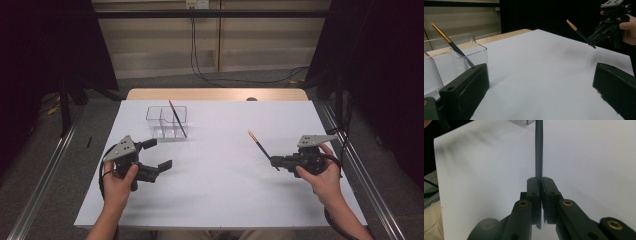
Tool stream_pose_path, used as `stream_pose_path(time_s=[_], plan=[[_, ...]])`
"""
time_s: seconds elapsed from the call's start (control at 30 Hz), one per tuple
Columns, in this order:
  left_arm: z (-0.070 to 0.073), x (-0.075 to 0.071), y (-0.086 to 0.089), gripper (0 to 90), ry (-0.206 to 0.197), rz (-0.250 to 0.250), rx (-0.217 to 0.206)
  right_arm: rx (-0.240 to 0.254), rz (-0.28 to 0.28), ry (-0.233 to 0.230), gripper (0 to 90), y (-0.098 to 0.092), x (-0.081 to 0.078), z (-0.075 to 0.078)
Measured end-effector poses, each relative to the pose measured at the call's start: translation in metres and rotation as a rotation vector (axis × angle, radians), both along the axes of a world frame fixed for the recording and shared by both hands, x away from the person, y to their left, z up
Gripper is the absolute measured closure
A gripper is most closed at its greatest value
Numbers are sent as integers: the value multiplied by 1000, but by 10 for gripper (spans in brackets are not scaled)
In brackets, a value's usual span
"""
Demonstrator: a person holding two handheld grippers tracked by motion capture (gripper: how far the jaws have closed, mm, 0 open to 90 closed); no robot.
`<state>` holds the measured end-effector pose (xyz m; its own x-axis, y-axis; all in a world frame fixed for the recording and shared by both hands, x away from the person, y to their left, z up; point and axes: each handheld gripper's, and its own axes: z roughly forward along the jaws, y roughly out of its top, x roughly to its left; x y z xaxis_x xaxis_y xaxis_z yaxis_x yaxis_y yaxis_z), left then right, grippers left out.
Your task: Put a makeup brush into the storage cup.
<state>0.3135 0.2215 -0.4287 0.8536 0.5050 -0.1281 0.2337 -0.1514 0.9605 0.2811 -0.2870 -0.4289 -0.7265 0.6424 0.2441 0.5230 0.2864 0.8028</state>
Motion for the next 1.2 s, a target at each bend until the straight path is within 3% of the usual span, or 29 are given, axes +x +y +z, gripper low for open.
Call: stream_pose_path(time_s=[0.4, 0.53, 0.8, 1.2], plan=[[-2, 2, -3, 5, 6, -9, -8, 119, -46, -126, 852, 2, -7, 6], [-1, 3, -7, 5, 9, -18, -18, 186, -33, -162, 853, 11, -7, 7], [-3, 5, -11, 5, 25, -34, -29, 242, -2, -218, 852, 30, -6, 14], [7, 12, -31, 3, 21, -72, -70, 277, 17, -235, 853, 43, -6, 15]])
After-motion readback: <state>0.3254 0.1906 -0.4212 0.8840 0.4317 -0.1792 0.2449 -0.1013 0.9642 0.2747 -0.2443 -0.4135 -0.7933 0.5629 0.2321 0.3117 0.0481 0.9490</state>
